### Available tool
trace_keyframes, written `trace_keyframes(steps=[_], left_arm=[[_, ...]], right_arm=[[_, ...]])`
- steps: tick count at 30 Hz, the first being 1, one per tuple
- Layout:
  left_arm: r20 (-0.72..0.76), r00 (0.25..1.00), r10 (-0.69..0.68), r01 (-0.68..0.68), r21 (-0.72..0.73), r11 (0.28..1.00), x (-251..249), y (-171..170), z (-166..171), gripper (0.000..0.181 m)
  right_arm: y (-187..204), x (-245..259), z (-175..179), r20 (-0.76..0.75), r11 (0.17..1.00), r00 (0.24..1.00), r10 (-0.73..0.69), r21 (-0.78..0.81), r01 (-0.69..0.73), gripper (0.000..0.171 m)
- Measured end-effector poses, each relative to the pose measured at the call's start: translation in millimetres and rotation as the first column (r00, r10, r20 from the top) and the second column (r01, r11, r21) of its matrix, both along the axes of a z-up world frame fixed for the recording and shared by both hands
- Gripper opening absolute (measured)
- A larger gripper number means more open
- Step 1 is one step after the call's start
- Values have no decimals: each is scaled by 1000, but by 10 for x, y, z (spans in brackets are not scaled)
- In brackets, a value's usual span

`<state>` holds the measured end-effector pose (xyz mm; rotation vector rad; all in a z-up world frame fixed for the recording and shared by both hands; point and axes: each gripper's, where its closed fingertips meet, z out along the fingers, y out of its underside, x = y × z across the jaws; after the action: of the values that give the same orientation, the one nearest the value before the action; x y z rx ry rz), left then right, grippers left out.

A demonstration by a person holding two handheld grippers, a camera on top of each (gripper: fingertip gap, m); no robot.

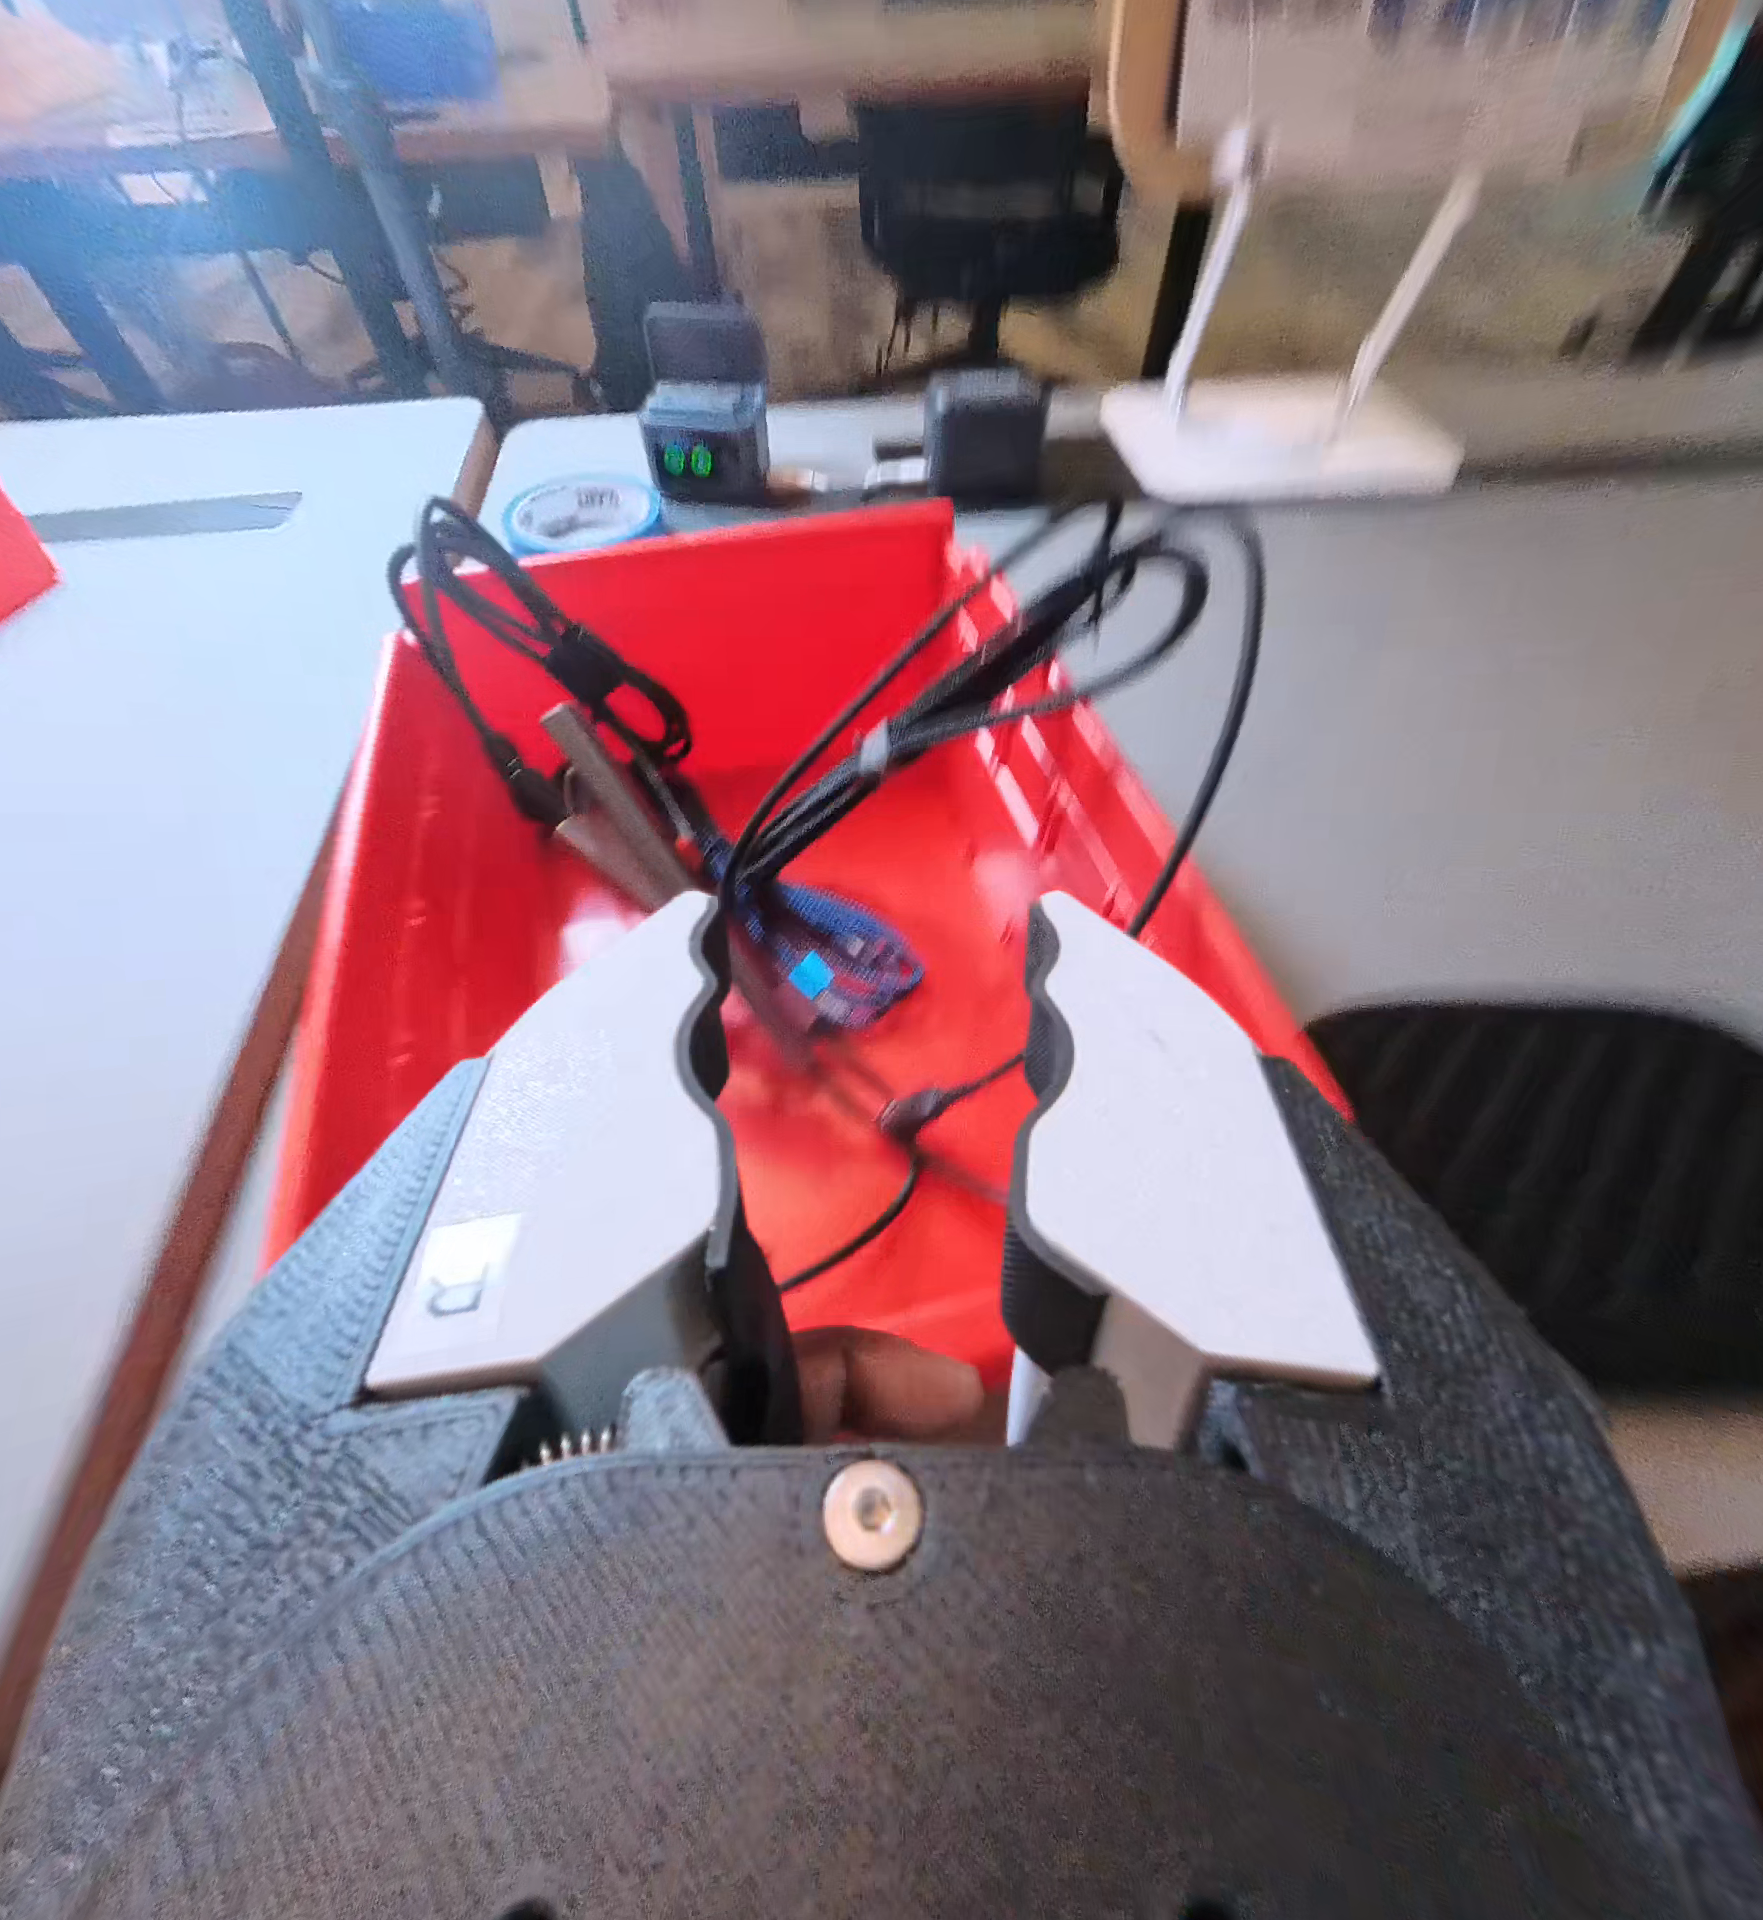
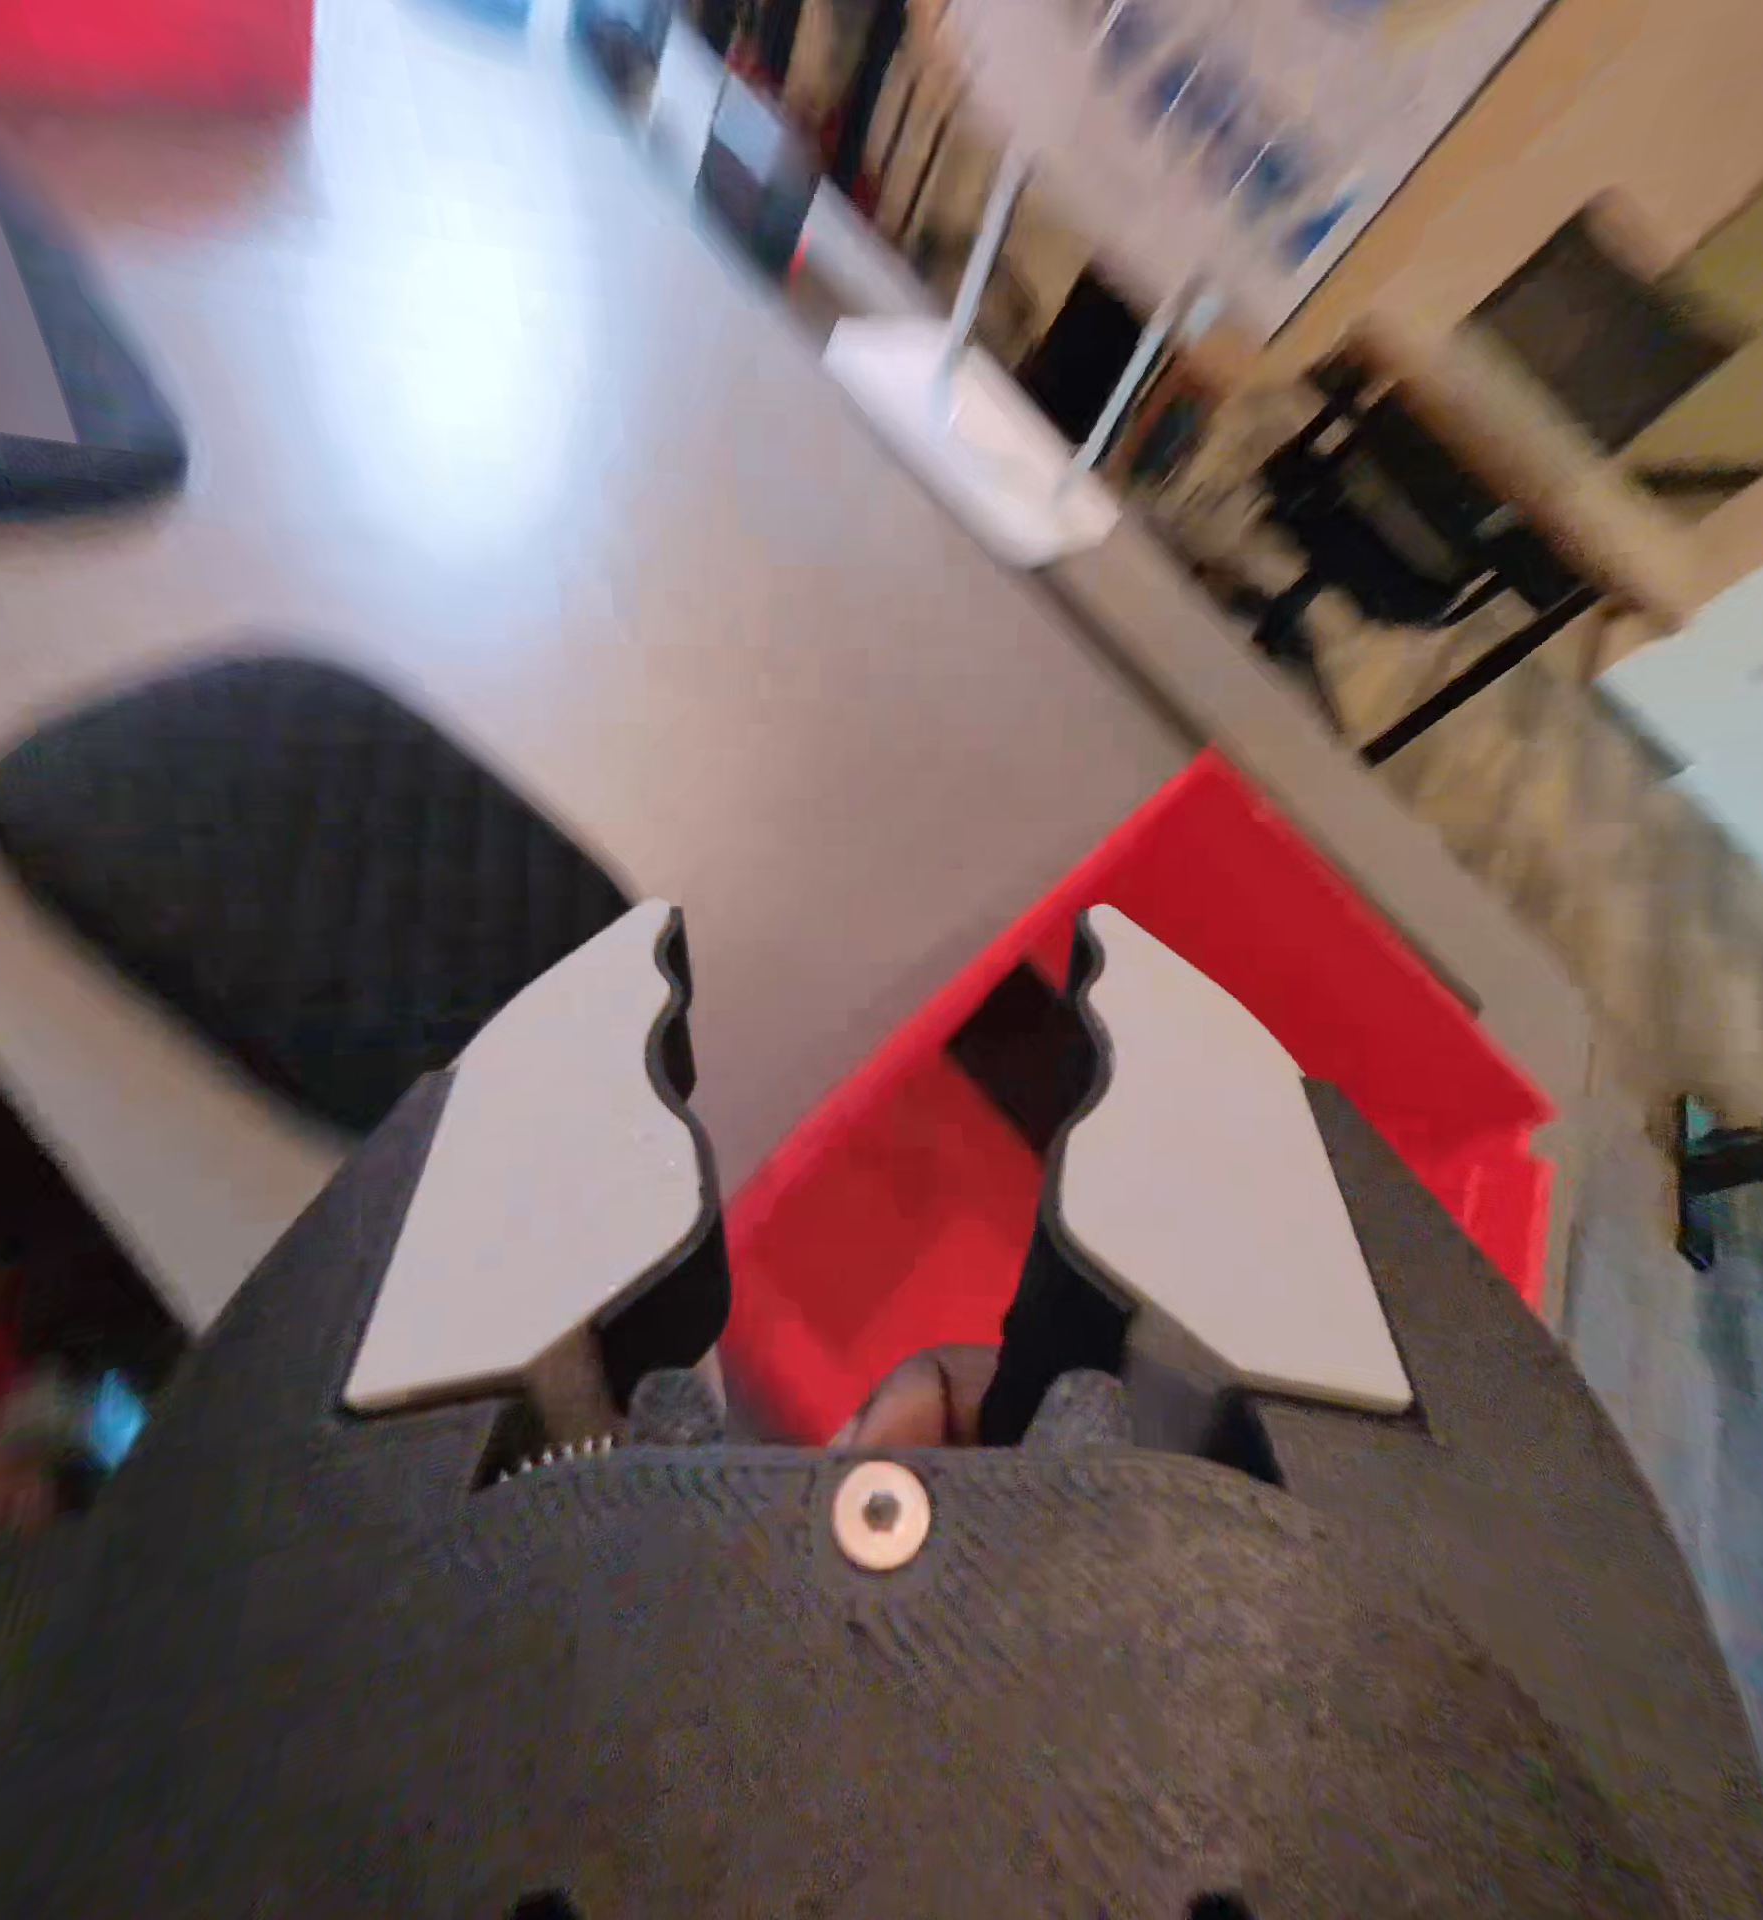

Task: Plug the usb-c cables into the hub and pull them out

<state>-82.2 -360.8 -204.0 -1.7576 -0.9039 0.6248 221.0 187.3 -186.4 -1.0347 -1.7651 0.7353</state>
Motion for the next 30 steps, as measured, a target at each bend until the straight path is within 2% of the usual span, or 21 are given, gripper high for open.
trace_keyframes(steps=[2,4,7,9,11,12,15,16,17,19,23,27,30], left_arm=[[36,995,92,-96,119,988,-233,3,3,56],[110,979,172,-189,170,967,-457,-23,-118,55],[172,957,233,-261,165,951,-688,-38,-340,55],[211,943,258,-288,123,950,-773,-64,-496,55],[235,933,273,-299,86,950,-832,-78,-604,44],[250,930,270,-293,59,954,-848,-71,-659,39],[229,942,248,-247,-32,969,-865,-36,-702,14],[190,949,250,-242,-61,968,-869,-38,-678,13],[148,953,263,-256,-63,965,-875,-44,-624,12],[35,961,276,-276,-12,961,-865,-46,-417,11],[-267,917,297,-273,124,954,-689,-32,298,10],[-553,784,283,-152,271,951,-293,147,1208,10],[-732,642,227,81,359,930,206,467,1825,11]], right_arm=[[-197,-207,308,-206,993,978,-15,-115,-9,68],[-503,-386,594,-415,967,909,30,-219,-132,66],[-797,-583,758,-581,921,813,35,-296,-252,72],[-821,-700,718,-680,891,732,-43,-358,-280,69],[-840,-822,558,-753,842,647,-118,-421,-337,67],[-890,-890,429,-768,814,629,-123,-440,-378,68],[-1010,-1103,-30,-696,762,706,-127,-525,-380,76],[-1063,-1111,-39,-695,774,712,-101,-505,-382,82],[-1095,-1102,-19,-705,803,705,-76,-462,-376,79],[-1083,-1125,-44,-714,853,696,-74,-407,-327,76],[-1160,-1141,-79,-706,864,707,-33,-376,-335,78],[-1120,-1124,-65,-714,860,698,-56,-390,-329,79],[-1091,-1102,-37,-726,841,684,-73,-413,-349,82]])
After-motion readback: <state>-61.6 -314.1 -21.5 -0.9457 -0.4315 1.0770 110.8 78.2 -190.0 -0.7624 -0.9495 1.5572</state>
